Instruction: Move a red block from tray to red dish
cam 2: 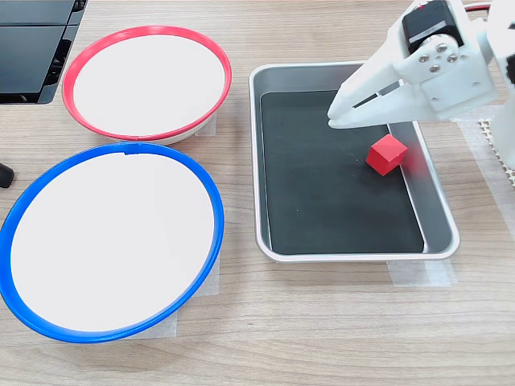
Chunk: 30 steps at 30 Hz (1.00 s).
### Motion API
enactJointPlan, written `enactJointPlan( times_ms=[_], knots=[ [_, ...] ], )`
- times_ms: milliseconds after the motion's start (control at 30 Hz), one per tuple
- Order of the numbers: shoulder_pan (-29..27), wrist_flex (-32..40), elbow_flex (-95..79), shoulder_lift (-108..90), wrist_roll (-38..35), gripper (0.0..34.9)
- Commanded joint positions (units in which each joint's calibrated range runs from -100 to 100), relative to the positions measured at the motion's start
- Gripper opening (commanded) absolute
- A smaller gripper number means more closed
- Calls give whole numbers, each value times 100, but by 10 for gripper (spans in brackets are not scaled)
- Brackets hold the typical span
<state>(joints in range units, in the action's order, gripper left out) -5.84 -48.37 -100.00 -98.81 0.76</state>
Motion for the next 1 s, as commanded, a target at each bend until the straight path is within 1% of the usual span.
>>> enactJointPlan(
  times_ms=[0, 667, 700, 767, 867, 967],
  knots=[
    [-42, 70, 0, -17, -10, 3],
    [-42, 70, 0, -17, -10, 3],
    [-42, 70, 0, -17, -10, 10],
    [-42, 70, 0, -17, -10, 4],
    [24, 70, 0, -17, -49, 4],
    [203, 70, 0, -17, -59, 4]
  ],
)
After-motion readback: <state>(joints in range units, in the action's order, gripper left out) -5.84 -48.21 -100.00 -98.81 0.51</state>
